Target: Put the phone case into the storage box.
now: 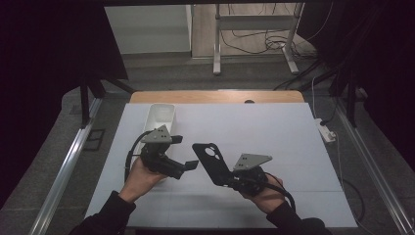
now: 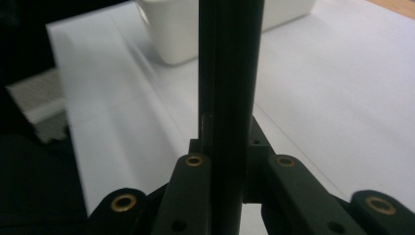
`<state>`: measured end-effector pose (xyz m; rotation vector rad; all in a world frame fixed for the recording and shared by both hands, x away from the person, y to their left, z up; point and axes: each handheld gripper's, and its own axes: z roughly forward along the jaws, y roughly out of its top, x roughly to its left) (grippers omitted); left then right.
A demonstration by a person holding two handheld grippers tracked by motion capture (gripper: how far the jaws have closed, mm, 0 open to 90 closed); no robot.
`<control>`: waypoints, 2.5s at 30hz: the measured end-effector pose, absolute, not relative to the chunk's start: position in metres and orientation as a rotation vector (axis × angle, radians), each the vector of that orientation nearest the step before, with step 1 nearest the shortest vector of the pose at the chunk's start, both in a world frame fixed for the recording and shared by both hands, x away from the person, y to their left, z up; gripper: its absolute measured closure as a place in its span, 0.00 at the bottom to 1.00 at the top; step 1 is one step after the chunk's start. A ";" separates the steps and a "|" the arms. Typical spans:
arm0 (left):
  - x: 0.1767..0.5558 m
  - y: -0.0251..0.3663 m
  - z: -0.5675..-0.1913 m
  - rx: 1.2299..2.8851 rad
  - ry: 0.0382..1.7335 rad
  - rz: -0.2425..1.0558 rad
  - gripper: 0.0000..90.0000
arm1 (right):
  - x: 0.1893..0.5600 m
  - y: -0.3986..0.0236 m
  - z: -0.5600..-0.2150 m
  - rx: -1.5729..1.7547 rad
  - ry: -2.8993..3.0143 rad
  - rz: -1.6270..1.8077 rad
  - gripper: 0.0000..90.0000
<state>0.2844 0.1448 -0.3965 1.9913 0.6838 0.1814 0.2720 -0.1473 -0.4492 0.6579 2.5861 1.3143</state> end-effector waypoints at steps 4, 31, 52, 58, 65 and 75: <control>0.285 0.147 -0.397 1.986 0.674 0.177 0.00 | 0.272 -0.150 -0.449 0.657 2.603 1.388 0.94; 0.286 0.153 -0.401 1.886 0.642 0.019 0.66 | 0.270 -0.150 -0.449 0.651 2.634 1.524 0.94; 0.287 0.154 -0.402 1.846 0.680 -0.014 0.87 | 0.269 -0.147 -0.449 0.647 2.620 1.506 0.94; 0.289 0.155 -0.403 1.819 0.694 -0.058 0.91 | 0.269 -0.147 -0.449 0.655 2.617 1.495 0.94; 0.288 0.155 -0.403 1.799 0.697 -0.077 0.93 | 0.270 -0.146 -0.450 0.654 2.608 1.472 0.93; 0.283 0.151 -0.399 1.830 0.685 -0.008 0.93 | 0.270 -0.143 -0.451 0.663 2.591 1.405 0.80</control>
